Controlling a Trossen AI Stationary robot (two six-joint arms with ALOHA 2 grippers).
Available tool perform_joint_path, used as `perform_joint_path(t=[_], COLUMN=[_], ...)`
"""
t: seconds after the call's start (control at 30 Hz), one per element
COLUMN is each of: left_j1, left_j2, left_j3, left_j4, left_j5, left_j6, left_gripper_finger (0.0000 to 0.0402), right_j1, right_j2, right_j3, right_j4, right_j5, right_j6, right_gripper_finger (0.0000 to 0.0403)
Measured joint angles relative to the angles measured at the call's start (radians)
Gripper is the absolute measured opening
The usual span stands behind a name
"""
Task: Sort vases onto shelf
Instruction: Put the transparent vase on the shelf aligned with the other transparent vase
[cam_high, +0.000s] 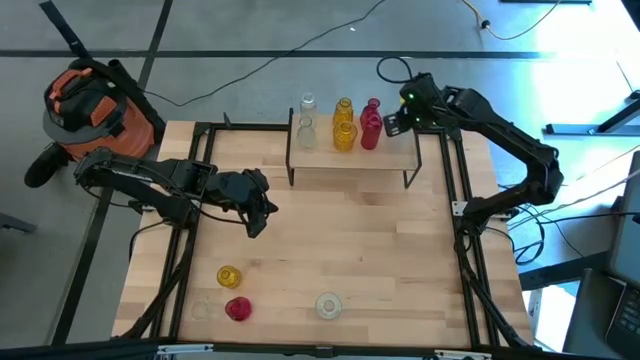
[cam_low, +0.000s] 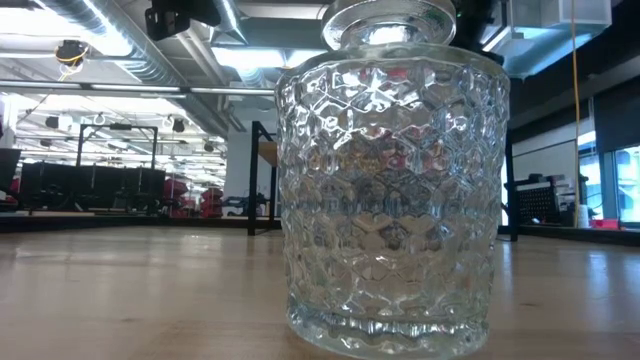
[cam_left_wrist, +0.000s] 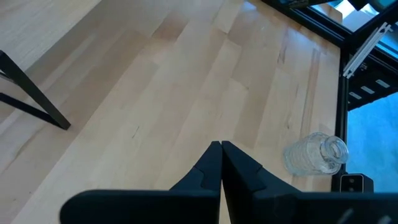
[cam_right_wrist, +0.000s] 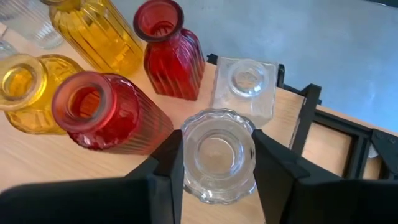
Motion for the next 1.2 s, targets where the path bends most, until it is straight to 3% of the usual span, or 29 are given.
perform_joint_path(t=[0.77,0.93,1.07,1.2], left_j1=[0.001,0.001,0.001,0.001], left_j2=[0.000,0.000,0.000,0.000], left_j3=[0.000,0.000,0.000,0.000], left_j4=[0.000,0.000,0.000,-0.022], left_j5=[-0.009,-0.009,-0.009,-0.009], left_j6=[0.001,0.001,0.001,0.001], left_gripper_finger=[0.0000,0.0000,0.0000,0.0000], right_j1=[-0.001,0.006,0.106,0.332], right_j2=[-0.103,-0.173,-0.227,-0.261], right_j3=[-0.007,-0.006,-0.005,-0.021], right_j4=[0.020,0.069,0.127,0.145], right_j5=[-0.001,-0.149,-0.259,-0.284], right_j6=[0.012,0.008,0.003,0.000], right_gripper_finger=[0.0222,0.0222,0.0221,0.0221])
